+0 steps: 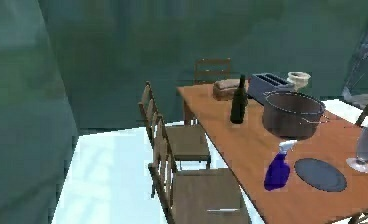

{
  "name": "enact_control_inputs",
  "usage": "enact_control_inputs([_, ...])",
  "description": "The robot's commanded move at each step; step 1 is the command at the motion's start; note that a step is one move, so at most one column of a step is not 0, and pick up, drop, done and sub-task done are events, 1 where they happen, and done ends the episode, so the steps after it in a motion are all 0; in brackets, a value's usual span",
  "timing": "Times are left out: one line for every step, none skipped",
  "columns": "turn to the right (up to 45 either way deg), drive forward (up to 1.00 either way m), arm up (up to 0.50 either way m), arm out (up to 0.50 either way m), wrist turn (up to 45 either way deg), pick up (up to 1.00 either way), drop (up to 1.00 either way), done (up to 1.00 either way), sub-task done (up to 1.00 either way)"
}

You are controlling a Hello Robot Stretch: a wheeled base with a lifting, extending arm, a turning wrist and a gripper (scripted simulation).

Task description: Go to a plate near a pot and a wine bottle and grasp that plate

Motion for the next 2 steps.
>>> enact_control_inputs([39.0,0.00,0.00,0.00,0.0,0.00,0.00,0.00,0.00])
enact_control_inputs([0.0,0.30,0.00,0.00,0.0,0.00,0.00,0.00,0.00])
